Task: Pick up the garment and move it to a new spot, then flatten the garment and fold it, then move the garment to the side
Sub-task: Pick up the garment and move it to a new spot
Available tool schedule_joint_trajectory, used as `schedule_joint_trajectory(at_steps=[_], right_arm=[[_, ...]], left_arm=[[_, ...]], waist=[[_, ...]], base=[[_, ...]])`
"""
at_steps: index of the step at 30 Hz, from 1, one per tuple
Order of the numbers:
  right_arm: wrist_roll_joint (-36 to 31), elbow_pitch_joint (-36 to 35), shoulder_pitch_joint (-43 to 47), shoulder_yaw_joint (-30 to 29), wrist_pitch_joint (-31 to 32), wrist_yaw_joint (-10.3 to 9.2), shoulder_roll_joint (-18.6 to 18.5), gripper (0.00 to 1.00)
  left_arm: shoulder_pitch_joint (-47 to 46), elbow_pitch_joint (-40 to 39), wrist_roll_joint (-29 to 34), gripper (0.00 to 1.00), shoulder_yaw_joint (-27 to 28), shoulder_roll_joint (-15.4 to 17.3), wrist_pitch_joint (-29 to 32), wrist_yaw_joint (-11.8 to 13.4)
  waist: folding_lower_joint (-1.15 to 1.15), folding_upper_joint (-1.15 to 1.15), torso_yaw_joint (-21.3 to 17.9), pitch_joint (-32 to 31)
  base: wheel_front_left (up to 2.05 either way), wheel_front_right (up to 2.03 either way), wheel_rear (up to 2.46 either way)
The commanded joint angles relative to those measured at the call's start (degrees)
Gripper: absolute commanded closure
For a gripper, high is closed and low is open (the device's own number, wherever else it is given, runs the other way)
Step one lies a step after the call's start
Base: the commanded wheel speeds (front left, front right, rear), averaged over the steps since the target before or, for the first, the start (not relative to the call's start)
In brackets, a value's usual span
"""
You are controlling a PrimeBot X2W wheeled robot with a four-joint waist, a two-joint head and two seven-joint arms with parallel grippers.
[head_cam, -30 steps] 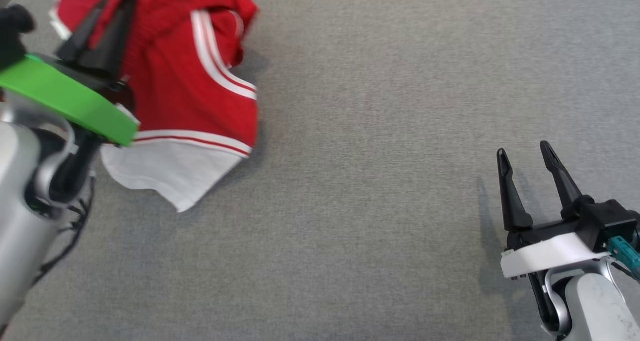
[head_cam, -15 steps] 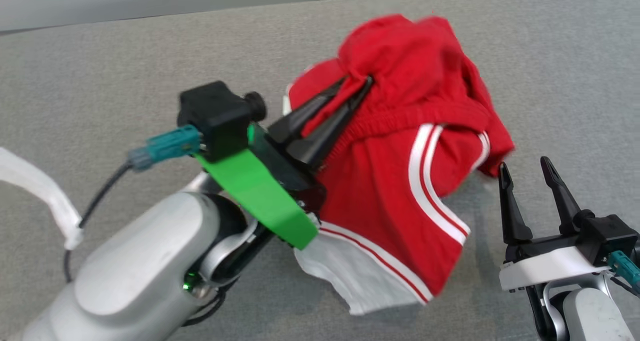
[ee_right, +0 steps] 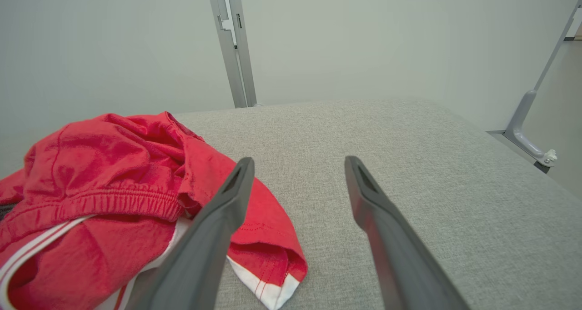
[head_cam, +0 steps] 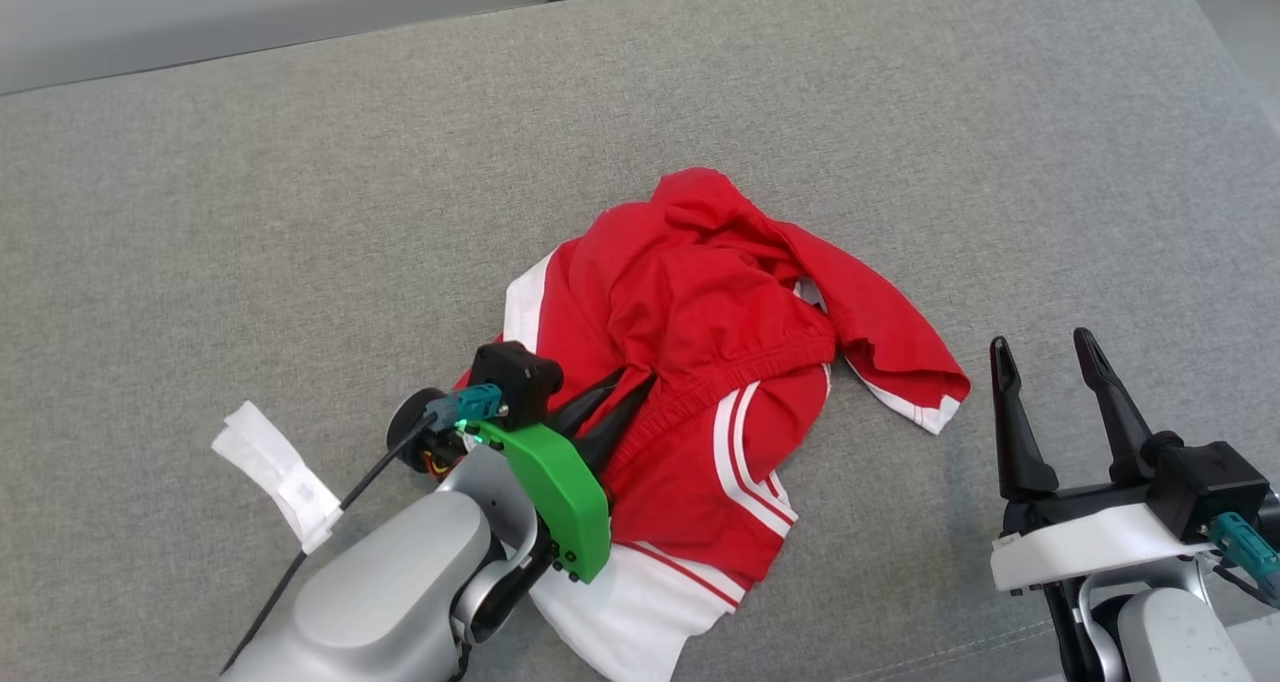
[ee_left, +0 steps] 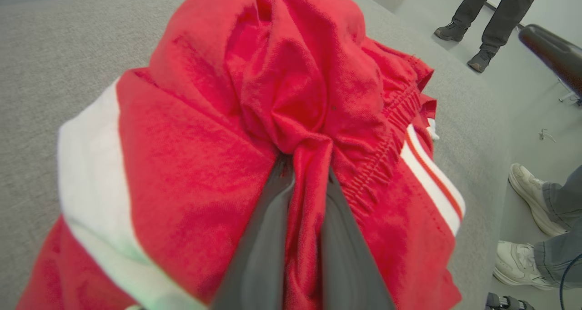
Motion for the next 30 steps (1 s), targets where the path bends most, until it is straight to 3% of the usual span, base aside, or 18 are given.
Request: schedule_joint_trajectory(at_steps=[1, 6, 7, 8, 15, 26, 30], right_arm=[[0.39, 0.03, 0.65, -0.28, -0.04, 0.01, 0.12, 0.00], [0.03, 0.14, 1.52, -0.85, -0.04, 0.01, -0.06, 0.00], [-0.02, 0.16, 1.64, -0.83, -0.04, 0.01, -0.13, 0.00], [-0.05, 0.18, 1.79, -0.78, -0.04, 0.01, -0.20, 0.00], [-0.19, 0.22, 3.85, -1.33, -0.04, 0.01, -0.92, 0.00], [0.12, -0.99, 8.13, -2.57, -0.04, 0.01, -1.87, 0.00], [-0.18, -1.19, 8.54, -2.18, -0.04, 0.01, -1.99, 0.00]], left_arm=[[0.55, 1.81, 0.34, 1.00, -0.36, -0.91, -1.22, -0.91], [-0.30, 7.77, 1.52, 1.00, -0.51, -3.16, -5.57, -1.81], [-0.39, 8.58, 1.73, 0.59, -0.38, -3.59, -6.23, -1.85], [-0.41, 9.14, 1.94, 0.02, -0.25, -3.87, -6.79, -1.80], [1.98, 7.55, 3.67, 0.00, 1.18, -4.02, -9.34, -0.06], [7.94, -5.93, 6.68, 0.00, 2.38, 4.14, -8.06, 9.11], [9.29, -8.99, 7.22, 0.00, 1.80, 5.09, -7.31, 11.06]], waist=[[0.00, 0.00, 0.03, -0.35], [0.00, 0.00, 1.30, -1.65], [0.00, 0.00, 1.52, -1.92], [0.00, 0.00, 1.70, -2.20], [0.00, 0.00, 3.40, -6.02], [0.00, 0.00, 5.77, -10.16], [0.00, 0.00, 6.14, -10.23]], base=[[0.00, 0.00, 0.00], [0.00, 0.00, 0.00], [0.00, 0.00, 0.00], [0.00, 0.00, 0.00], [0.00, 0.00, 0.00], [0.00, 0.00, 0.00], [0.00, 0.00, 0.00]])
